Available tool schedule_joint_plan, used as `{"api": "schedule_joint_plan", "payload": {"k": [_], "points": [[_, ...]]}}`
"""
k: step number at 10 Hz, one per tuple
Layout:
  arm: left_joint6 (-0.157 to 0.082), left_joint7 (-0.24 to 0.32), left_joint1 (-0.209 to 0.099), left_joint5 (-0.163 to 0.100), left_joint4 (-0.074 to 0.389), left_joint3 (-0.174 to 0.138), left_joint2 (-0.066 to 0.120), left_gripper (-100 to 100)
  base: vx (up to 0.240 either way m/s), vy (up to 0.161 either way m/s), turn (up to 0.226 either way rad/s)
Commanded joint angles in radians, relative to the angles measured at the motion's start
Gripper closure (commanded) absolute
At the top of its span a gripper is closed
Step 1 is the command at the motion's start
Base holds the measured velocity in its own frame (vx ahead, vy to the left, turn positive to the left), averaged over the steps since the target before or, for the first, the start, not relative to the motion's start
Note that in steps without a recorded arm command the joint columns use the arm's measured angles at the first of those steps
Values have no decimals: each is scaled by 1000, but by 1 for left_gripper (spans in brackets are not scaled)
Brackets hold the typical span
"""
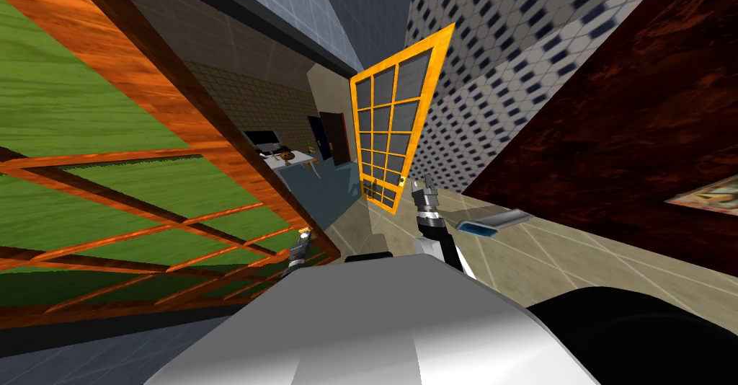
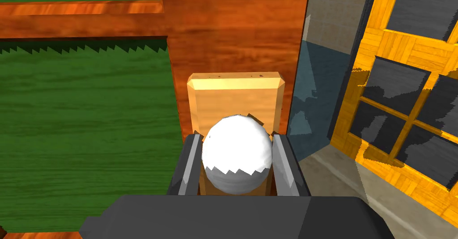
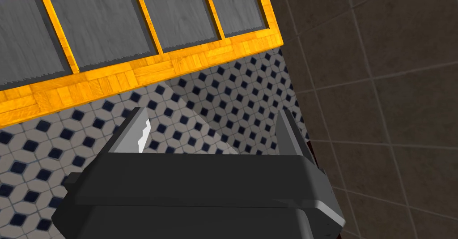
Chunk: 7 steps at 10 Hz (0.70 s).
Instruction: Pull the door open
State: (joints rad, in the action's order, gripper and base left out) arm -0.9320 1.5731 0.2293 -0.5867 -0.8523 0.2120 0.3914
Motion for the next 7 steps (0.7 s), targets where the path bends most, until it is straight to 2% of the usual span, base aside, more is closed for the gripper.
{"api": "schedule_joint_plan", "payload": {"k": [1,5,6,7], "points": [[-10,10,10,11,-13,17,12,100,-216,41,-58],[-40,44,35,45,-36,71,40,100,-217,27,-53],[-33,38,29,41,-31,66,34,100,-107,2,-16],[-51,55,39,51,-26,83,44,100,-142,28,-78]]}}
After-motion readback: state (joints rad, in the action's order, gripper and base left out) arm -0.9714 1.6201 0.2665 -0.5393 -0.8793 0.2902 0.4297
